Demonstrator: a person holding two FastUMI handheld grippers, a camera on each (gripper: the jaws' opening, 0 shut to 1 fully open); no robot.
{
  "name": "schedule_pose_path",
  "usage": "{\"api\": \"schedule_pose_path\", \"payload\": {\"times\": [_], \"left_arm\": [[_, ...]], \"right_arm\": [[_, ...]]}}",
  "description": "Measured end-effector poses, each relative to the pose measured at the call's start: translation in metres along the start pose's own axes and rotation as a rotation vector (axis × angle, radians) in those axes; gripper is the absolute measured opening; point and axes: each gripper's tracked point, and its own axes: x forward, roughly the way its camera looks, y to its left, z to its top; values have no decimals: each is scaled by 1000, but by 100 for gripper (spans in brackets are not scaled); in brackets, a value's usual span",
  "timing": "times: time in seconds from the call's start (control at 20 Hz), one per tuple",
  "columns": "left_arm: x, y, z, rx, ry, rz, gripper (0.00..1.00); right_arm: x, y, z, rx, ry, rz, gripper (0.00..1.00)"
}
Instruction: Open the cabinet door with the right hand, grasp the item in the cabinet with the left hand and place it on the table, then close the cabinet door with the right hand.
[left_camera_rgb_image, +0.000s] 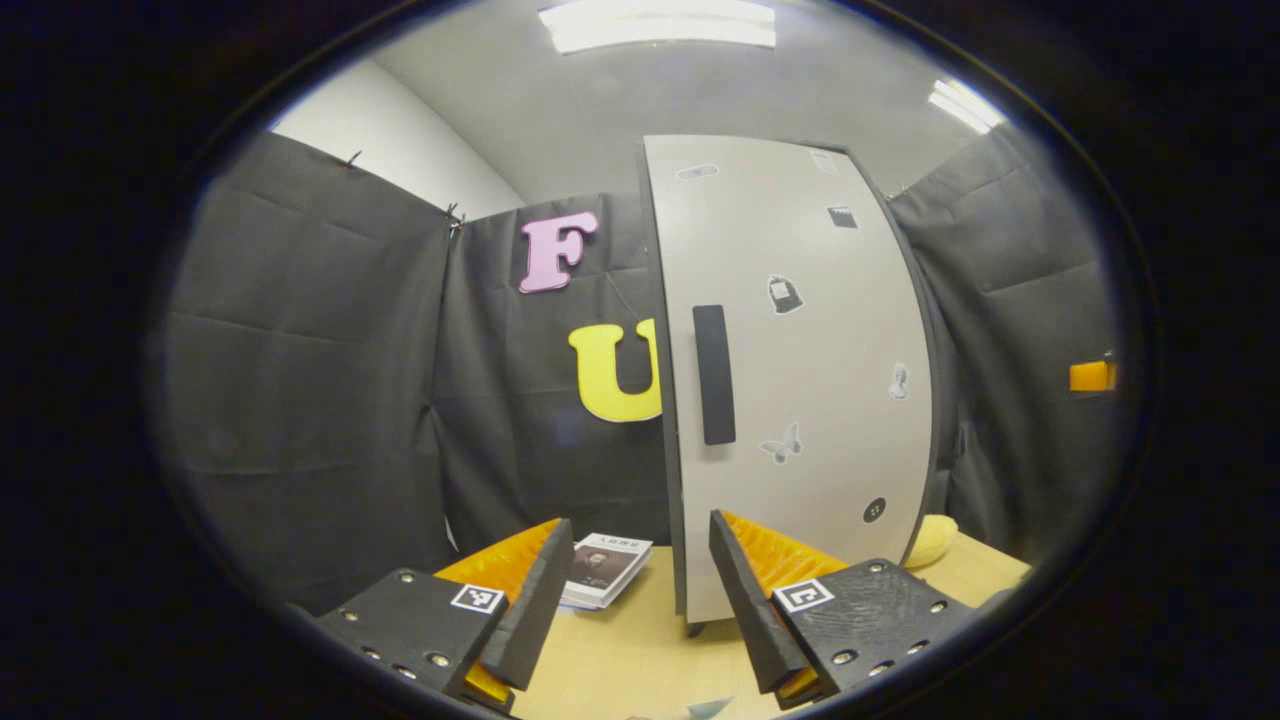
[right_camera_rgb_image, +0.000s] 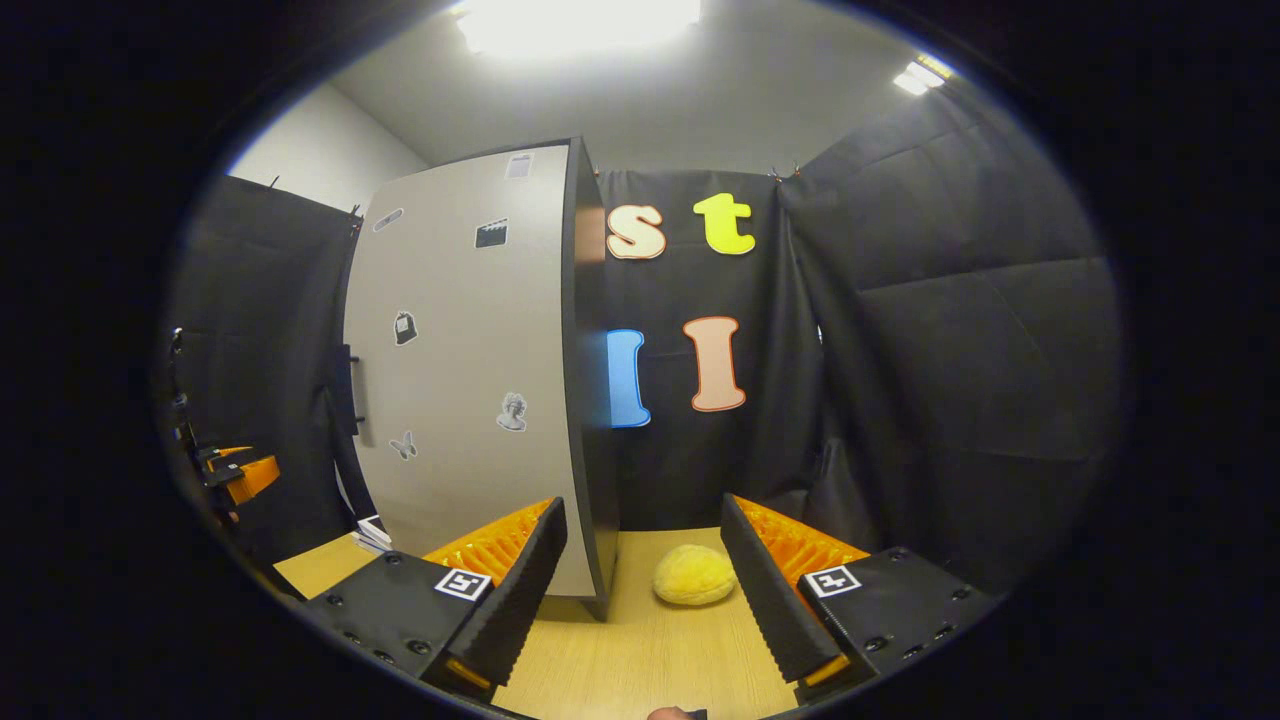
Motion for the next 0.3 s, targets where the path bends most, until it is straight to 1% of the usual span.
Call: {"api": "schedule_pose_path", "payload": {"times": [0.3], "left_arm": [[0,1,1,-1,-4,3,82]], "right_arm": [[-4,0,2,3,-6,2,98]]}}
